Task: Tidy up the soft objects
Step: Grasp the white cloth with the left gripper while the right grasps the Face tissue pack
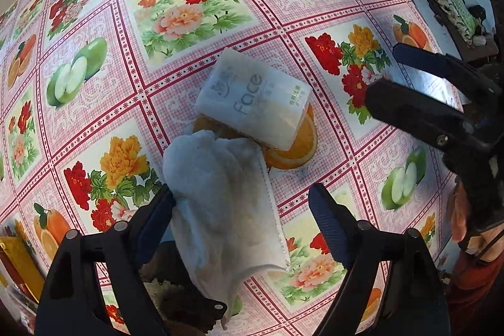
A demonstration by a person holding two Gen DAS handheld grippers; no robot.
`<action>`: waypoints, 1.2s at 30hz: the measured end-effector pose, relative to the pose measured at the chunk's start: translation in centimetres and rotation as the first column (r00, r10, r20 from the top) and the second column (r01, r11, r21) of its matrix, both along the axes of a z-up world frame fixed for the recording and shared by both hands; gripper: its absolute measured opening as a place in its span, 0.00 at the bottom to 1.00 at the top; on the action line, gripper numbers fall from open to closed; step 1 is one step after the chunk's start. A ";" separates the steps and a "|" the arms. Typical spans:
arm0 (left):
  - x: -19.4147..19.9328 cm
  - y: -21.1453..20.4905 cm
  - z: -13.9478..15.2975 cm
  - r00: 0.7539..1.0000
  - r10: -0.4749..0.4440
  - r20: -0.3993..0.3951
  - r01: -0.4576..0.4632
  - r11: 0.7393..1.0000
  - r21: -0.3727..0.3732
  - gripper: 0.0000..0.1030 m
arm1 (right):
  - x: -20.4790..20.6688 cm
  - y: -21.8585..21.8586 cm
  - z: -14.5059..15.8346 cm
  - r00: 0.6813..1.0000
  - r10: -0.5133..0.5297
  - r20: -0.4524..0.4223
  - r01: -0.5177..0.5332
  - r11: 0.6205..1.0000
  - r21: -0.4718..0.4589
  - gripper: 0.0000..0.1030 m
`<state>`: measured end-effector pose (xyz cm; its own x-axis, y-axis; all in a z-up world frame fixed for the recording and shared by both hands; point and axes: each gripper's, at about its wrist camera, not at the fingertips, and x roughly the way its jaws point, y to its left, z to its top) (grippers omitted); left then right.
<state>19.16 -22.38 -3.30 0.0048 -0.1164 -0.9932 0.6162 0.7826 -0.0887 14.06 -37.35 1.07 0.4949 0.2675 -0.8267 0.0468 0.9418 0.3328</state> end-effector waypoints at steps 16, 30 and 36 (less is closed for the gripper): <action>-1.0 5.4 4.5 0.982 0.125 0.139 -0.102 0.981 -0.165 0.11 | 2.3 4.5 -1.4 0.995 0.091 -0.032 -0.094 0.993 -0.078 0.98; -0.9 16.4 10.5 0.926 0.348 0.145 -0.271 0.881 -0.387 0.11 | 5.5 10.2 -3.8 0.965 0.242 -0.100 -0.262 0.914 -0.310 0.45; -2.0 19.4 11.1 0.914 0.382 0.136 -0.293 0.854 -0.430 0.11 | 4.5 10.0 -3.5 0.967 0.233 -0.098 -0.252 0.919 -0.303 0.45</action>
<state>17.15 -3.01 7.77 0.3167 -0.4481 -0.8360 0.3585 0.8726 -0.3319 18.55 -27.37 -2.41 0.3949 0.0983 -0.9134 -0.1855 0.9823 0.0255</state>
